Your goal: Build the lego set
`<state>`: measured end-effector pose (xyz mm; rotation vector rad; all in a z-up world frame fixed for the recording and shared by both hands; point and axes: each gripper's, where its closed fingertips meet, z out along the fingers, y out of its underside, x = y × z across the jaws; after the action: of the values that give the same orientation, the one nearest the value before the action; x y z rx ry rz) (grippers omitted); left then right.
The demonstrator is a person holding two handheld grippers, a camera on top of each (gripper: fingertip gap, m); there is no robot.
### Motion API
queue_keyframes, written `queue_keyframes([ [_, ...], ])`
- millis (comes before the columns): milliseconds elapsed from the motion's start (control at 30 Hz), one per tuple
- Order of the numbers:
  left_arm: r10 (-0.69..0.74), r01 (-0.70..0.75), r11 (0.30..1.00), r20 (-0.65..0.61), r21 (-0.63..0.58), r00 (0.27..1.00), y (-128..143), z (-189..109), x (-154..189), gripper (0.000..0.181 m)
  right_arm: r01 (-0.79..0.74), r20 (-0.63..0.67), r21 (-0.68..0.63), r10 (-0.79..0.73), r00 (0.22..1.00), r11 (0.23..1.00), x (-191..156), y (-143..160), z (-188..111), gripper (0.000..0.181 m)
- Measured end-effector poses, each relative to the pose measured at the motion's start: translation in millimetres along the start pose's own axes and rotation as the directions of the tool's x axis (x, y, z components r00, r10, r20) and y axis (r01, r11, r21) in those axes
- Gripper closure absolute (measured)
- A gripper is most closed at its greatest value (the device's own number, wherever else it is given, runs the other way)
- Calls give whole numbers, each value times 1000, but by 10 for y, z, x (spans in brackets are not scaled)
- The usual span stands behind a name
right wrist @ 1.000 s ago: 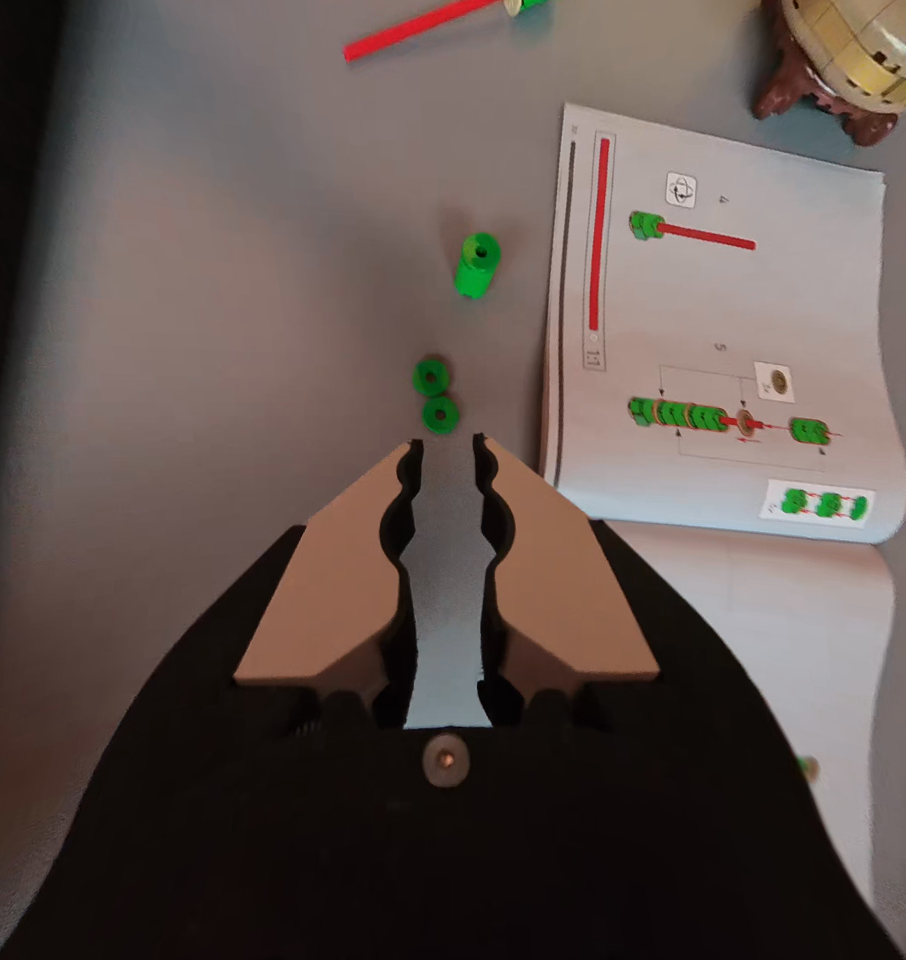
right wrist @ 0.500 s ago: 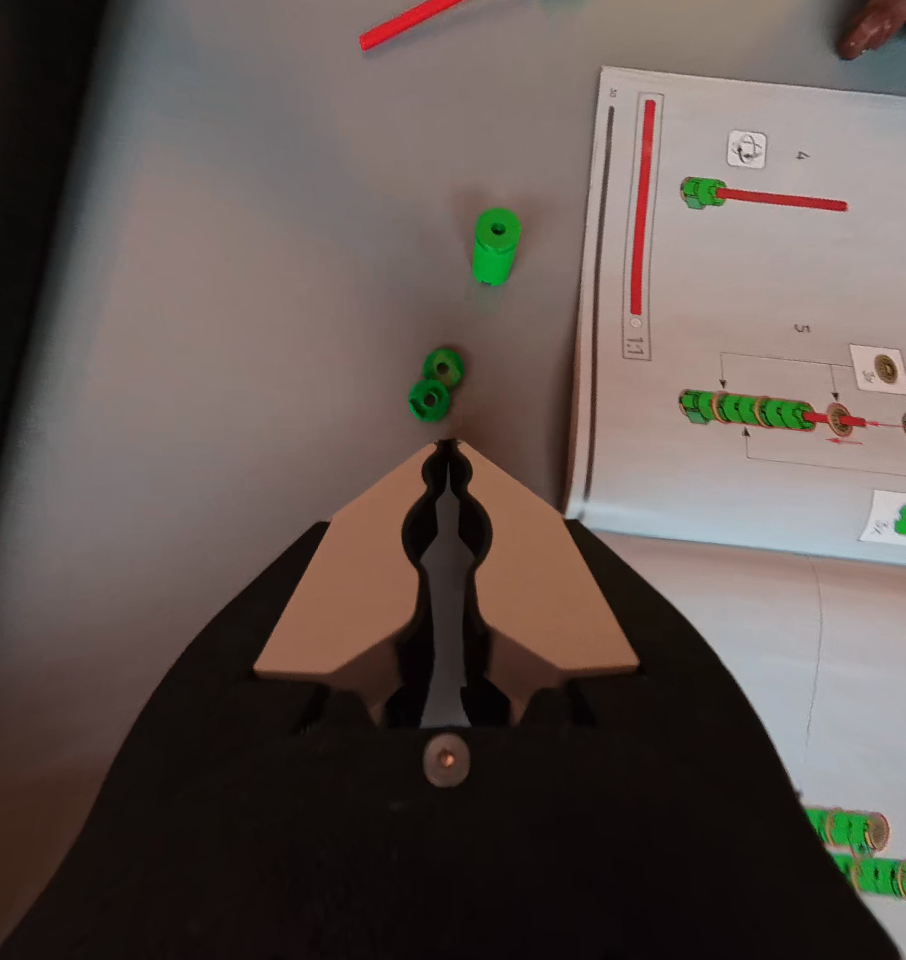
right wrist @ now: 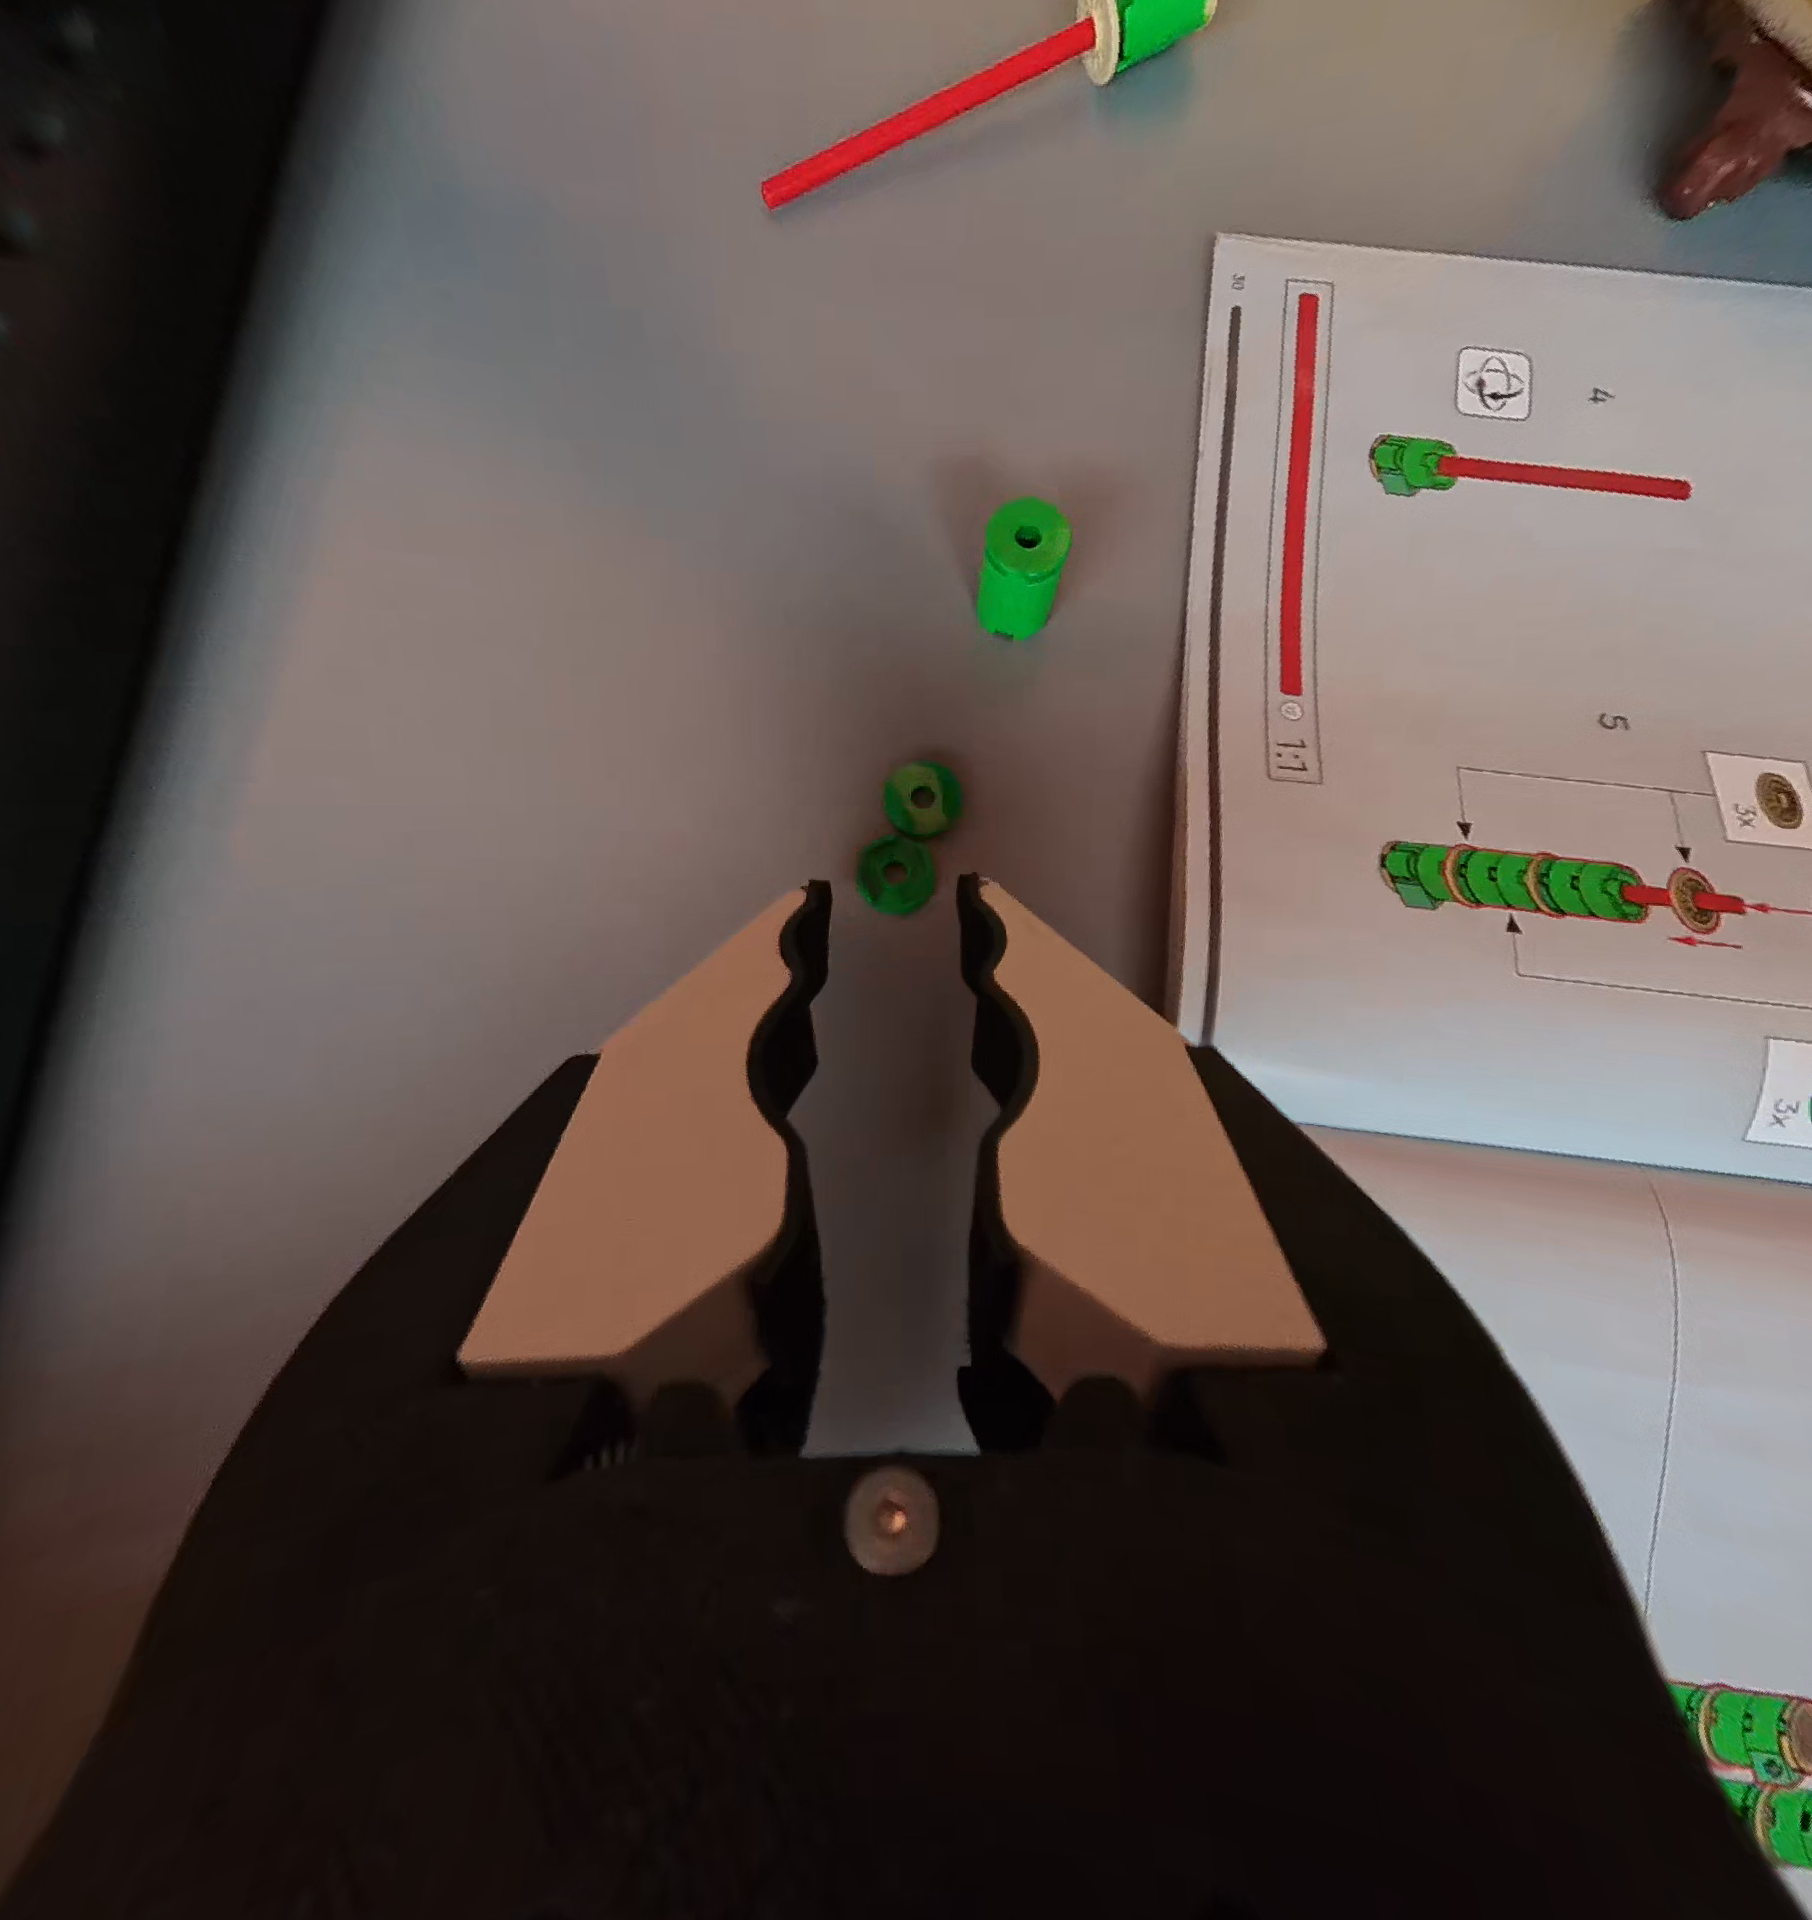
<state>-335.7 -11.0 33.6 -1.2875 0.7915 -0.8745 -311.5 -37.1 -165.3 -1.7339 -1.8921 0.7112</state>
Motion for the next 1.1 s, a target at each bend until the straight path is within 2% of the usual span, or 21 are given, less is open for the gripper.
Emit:
queue_keyframes([
  [133,-3,3,1000,-2,0,1000,-1,1,-1,167,48,-46,-18,-49,998,999,31,19,36,158],
  [333,4,-4,1000,3,-10,1000,10,3,-1,168,-13,27,11,12,1000,1000,-27,9,74,167],
  [467,11,-11,1000,3,-19,1000,23,13,5,167,37,-14,-24,-37,999,999,7,52,33,167],
  [600,7,-6,1000,3,-25,1000,36,19,2,167,22,25,-72,-21,999,997,-51,120,-35,166],
  [667,3,-3,1000,2,-27,1000,41,21,2,168,-12,29,-22,12,1000,1000,-50,23,-54,156],
  [767,2,-2,1000,2,-27,1000,42,23,4,168,-33,-6,50,33,999,998,7,-145,1,155],
  [900,2,-2,1000,3,-30,1000,46,22,0,168,-11,-77,-16,9,997,1000,97,-62,141,154],
  [1100,-2,3,999,5,-38,1000,56,23,-4,168,-28,-33,11,29,999,1000,54,-95,181,156],
])
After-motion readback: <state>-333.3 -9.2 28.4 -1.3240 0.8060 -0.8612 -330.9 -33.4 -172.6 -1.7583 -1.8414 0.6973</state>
